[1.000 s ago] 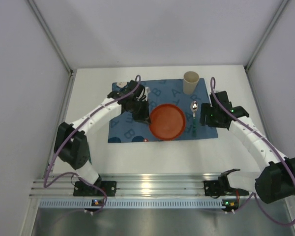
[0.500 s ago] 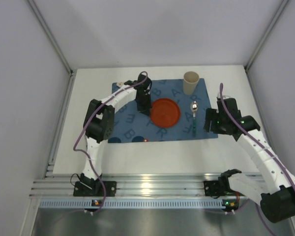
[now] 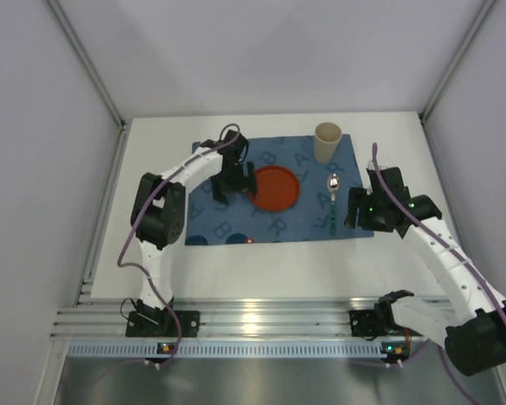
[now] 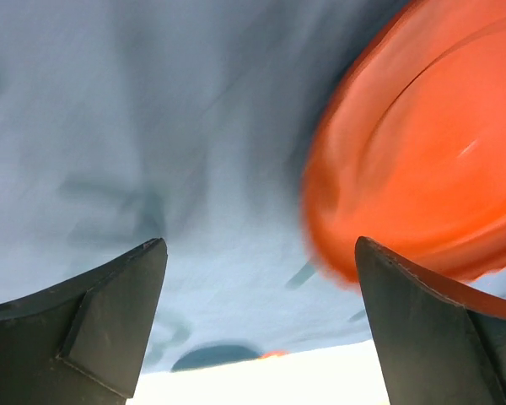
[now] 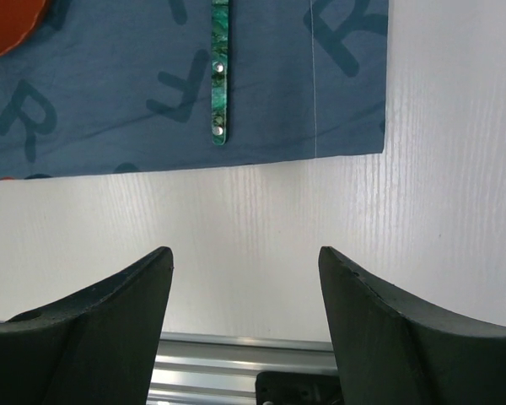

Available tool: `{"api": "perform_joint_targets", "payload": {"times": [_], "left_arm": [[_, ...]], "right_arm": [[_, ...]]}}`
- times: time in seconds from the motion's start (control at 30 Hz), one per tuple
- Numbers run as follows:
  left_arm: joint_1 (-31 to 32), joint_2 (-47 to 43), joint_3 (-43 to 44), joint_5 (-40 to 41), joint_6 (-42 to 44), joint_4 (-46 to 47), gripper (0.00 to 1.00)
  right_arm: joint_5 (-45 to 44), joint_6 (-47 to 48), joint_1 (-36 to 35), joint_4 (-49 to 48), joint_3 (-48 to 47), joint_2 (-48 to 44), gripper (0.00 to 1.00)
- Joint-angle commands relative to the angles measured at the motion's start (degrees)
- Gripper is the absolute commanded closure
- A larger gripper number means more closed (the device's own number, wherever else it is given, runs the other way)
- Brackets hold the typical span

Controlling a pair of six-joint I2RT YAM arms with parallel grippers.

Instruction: Set the dinner table for one person

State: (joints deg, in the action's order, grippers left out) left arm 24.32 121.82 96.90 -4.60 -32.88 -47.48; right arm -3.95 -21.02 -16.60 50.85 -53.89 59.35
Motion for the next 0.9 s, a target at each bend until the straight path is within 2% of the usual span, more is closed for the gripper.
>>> {"api": "perform_joint_targets", "payload": {"times": [0.0,0.1,0.27,0.37,0.4,0.43,0.53,0.63,0.73,0.87], "left_arm": [[-0.32,-13.34,-4.34,12.02,-0.86,-4.36,0.02],[-3.65,-23.44,-12.07,19.52,-3.41,-8.14,0.02],[-16.74,-39.61,-28.23,21.99,-2.63,-7.54,0.02],[-22.98,-43.14,-32.2,22.71,-1.57,-8.85,0.02],[-24.13,-43.77,-33.35,22.1,-1.83,-8.24,0.02],[-29.27,-44.29,-34.66,19.05,-1.57,-7.19,0.02],[-36.41,-44.74,-40.46,13.93,-0.25,-1.76,0.02],[-38.11,-41.5,-42.76,10.76,2.99,0.55,0.02],[-38.29,-37.54,-42.58,13.65,5.19,1.07,0.02],[-38.9,-37.18,-44.69,12.43,6.52,4.14,0.02]], "right_arm": [[2.18,0.62,0.78,-0.49,-0.69,0.85,0.3],[3.06,0.8,0.78,-0.84,-0.78,0.94,0.3],[5.52,0.36,0.78,-1.28,-0.6,0.85,0.3],[7.02,-0.43,0.78,-1.8,-0.25,0.5,0.3],[7.37,-0.52,0.69,-1.89,-0.17,0.5,0.3],[7.72,-0.52,0.78,-2.07,-0.08,0.59,0.3],[8.34,-0.08,0.61,-2.33,0.1,0.94,0.3],[8.25,0.36,0.08,-2.25,-0.08,1.64,0.3],[8.25,0.45,-0.54,-2.07,-0.16,1.64,0.3],[8.16,0.54,-0.71,-1.72,-0.25,1.91,0.3]]}}
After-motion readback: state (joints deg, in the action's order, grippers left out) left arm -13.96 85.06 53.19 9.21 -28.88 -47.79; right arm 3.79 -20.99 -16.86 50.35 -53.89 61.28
